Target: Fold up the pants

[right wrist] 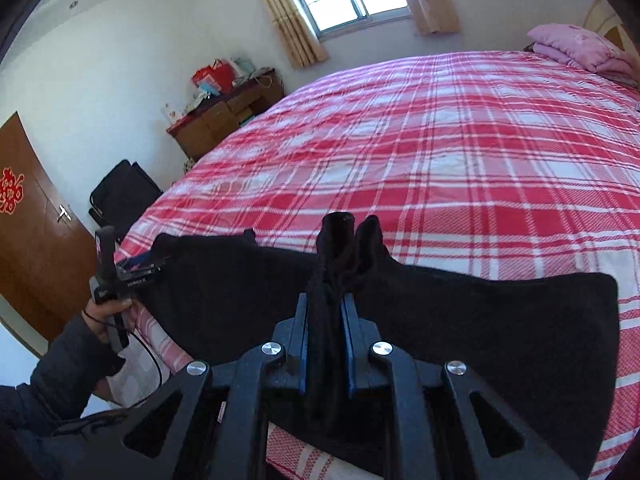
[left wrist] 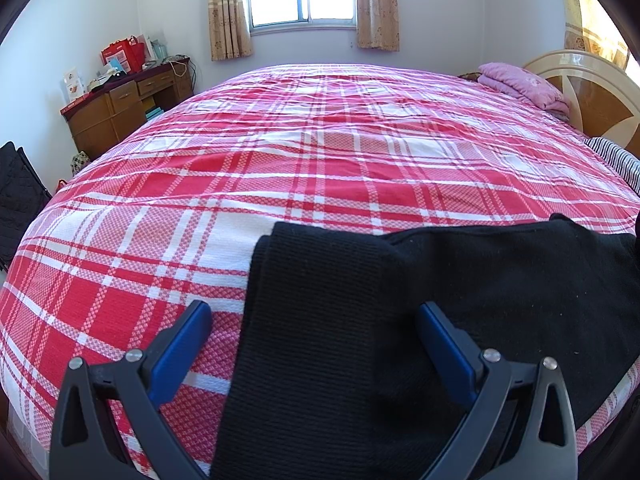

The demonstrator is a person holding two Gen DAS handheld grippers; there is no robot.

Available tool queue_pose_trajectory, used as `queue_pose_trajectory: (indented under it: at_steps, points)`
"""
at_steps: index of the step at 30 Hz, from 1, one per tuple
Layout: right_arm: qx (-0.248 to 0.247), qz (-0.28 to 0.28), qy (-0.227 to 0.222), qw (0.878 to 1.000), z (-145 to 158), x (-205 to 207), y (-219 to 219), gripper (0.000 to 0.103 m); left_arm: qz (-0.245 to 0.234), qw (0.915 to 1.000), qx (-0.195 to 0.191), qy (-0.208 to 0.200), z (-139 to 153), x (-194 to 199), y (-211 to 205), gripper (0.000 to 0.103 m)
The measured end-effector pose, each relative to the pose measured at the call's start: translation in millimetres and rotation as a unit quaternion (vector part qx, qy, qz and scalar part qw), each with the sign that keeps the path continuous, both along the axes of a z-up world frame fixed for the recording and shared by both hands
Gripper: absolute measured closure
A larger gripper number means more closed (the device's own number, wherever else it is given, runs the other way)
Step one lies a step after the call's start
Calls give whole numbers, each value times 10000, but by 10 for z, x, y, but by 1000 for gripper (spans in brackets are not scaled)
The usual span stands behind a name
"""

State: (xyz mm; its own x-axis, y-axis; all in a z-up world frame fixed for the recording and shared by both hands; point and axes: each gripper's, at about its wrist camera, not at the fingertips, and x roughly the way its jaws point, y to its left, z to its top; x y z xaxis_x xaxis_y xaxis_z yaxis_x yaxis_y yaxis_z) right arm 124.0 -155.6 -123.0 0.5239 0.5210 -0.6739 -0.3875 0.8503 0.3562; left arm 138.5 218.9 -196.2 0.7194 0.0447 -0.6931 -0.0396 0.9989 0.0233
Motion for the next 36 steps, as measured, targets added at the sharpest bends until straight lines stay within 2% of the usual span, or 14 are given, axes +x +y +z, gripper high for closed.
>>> queue_pose_trajectory:
  at_steps: [5, 7, 9, 11, 14, 17, 21, 25, 28, 30, 32, 34, 35, 36]
  points:
    - [-287, 282, 166, 9991, -160, 16, 204, 89, -19, 10000, -19, -4, 7, -2, 3, 0]
    - [-660, 518, 324, 9959, -298, 43, 353, 88, 96, 9999, -34, -100, 89, -31, 29, 0]
    - [-967, 649, 435, 9922, -407, 42, 448, 84, 216, 9991, 100, -362, 242, -98, 24, 1]
    - [-913, 707, 420, 9924, -380, 5, 415, 71, 151, 9972, 248, -691, 439, -195, -64, 1]
    - [-753, 642, 330, 9945, -193, -89, 207, 59, -256, 9954, 33, -928, 685, -263, -300, 1]
    - [-755, 368, 132, 9964, 20, -211, -140, 58, -1006, 9912, -322, -797, 762, -246, -746, 1]
    - [-894, -247, 16, 9957, 166, -350, -679, 58, -2127, 9729, -884, -218, 610, -124, -1461, 1]
    - [-724, -934, 115, 9929, 114, -412, -1158, 58, -3054, 9411, -1357, 512, 371, 37, -2184, 7]
    - [-610, -1165, 228, 9911, 24, -436, -1380, 58, -3431, 9202, -1595, 1001, 231, 140, -2579, 15]
    - [-629, -1139, 254, 9912, -3, -429, -1407, 58, -3524, 9117, -1720, 1223, 161, 228, -2743, 16]
    - [-689, -1110, 209, 9912, -19, -432, -1409, 58, -3460, 9143, -1713, 1220, 153, 243, -2814, 16]
    - [-728, -1123, 183, 9908, -40, -423, -1419, 58, -3444, 9132, -1810, 1213, 176, 263, -2835, 19]
    - [-716, -1116, 217, 9909, -61, -411, -1427, 58, -3406, 9128, -1894, 1221, 188, 293, -2843, 32]
    - [-703, -1109, 248, 9910, -78, -401, -1432, 58, -3398, 9122, -1930, 1236, 185, 283, -2832, 56]
